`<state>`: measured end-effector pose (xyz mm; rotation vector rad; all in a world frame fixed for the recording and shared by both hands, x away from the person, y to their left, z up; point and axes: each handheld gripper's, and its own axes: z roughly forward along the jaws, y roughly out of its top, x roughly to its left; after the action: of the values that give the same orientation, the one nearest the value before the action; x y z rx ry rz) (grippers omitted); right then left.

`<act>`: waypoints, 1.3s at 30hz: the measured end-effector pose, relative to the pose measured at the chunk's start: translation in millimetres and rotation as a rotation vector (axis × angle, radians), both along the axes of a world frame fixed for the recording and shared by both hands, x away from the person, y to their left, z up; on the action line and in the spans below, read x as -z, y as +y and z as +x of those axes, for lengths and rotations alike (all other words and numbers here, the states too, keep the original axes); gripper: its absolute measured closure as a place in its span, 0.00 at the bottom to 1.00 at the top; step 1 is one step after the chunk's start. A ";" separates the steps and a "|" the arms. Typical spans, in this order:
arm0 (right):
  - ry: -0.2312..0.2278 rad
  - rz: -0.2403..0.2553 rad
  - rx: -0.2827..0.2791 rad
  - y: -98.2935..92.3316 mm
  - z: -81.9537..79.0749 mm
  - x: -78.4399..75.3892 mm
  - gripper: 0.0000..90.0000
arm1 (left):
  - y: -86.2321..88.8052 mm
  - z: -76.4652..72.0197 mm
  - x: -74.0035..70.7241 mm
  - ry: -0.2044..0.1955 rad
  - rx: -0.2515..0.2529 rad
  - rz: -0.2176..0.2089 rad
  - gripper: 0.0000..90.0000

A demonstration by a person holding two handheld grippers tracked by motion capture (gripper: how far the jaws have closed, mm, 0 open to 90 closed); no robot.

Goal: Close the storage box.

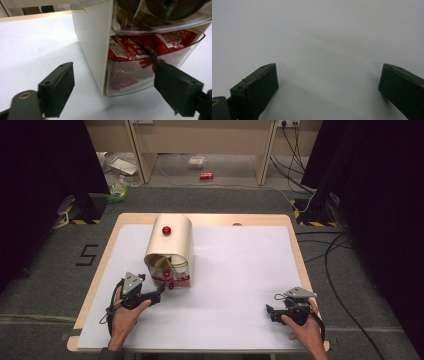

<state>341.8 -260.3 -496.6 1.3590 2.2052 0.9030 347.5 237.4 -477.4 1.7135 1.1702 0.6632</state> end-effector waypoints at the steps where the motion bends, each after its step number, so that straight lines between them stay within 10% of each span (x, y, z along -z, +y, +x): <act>1: 0.001 0.000 0.000 0.0 0.0 -0.1 0.03 | -0.2 -0.4 0.0 -0.001 0.000 0.000 0.20; 39: 0.001 0.000 -0.001 0.1 0.1 0.0 0.03 | 3.7 -38.8 -0.1 -0.006 0.013 -0.023 0.20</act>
<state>341.9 -260.2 -496.6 1.3587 2.2065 0.9027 308.7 241.0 -477.4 1.6980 1.1575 0.6442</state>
